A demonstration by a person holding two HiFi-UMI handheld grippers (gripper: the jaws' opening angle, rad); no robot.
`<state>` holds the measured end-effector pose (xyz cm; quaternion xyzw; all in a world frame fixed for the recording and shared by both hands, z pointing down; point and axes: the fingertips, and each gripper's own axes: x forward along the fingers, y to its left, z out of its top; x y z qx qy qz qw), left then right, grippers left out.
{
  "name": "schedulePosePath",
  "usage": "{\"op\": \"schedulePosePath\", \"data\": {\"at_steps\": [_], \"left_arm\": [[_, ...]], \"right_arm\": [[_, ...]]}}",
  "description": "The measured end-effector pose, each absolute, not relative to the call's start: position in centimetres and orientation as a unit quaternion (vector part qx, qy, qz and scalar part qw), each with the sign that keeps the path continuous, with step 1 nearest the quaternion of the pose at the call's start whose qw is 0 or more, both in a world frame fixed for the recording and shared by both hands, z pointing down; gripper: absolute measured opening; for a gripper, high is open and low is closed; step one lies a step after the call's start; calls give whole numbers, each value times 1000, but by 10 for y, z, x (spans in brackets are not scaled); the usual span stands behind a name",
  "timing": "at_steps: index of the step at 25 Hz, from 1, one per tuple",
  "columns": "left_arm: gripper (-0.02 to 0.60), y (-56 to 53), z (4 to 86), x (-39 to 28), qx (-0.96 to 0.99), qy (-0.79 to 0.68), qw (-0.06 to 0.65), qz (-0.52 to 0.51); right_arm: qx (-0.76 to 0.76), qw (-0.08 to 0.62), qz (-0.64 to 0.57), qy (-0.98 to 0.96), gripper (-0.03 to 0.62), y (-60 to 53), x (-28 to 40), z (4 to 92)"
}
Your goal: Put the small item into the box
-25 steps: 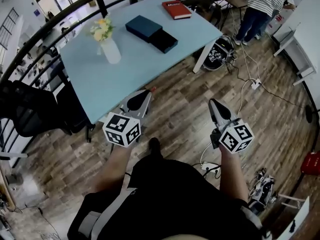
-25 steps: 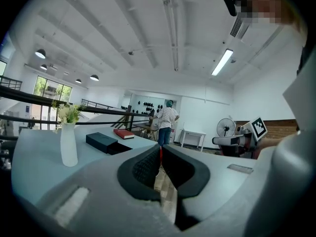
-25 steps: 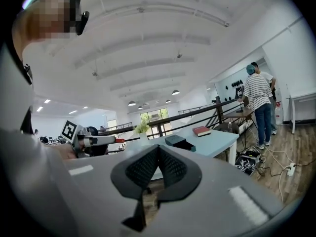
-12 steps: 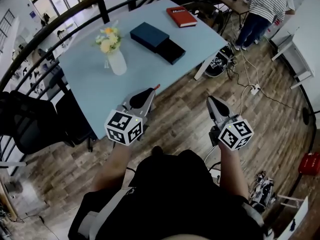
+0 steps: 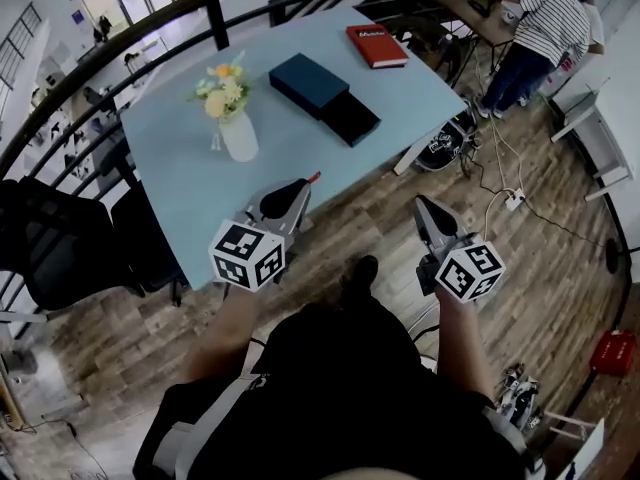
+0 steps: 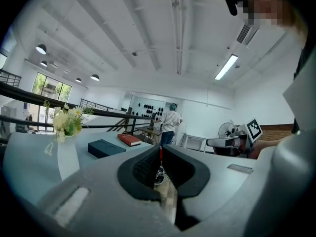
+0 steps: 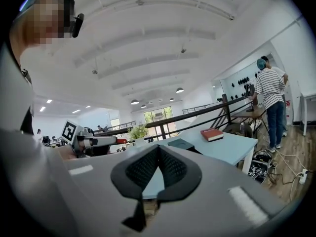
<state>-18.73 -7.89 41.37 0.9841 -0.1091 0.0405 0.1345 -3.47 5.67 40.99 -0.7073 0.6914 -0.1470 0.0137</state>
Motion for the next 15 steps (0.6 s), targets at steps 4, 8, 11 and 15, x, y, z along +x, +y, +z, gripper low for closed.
{"op": "schedulePosePath", "data": {"at_steps": [4, 8, 11, 15], "left_arm": [[18, -93, 421, -157, 983, -119, 132, 50], [18, -107, 425, -109, 982, -123, 125, 66], [18, -112, 426, -67, 983, -120, 115, 81], [18, -115, 424, -19, 982, -121, 112, 95]], "right_arm": [[-703, 21, -154, 694, 2, 40, 1, 420], [-698, 32, -156, 699, 0, 22, 47, 423], [-695, 42, -165, 698, 2, 12, 88, 428], [-689, 56, -175, 701, 2, 3, 136, 433]]}}
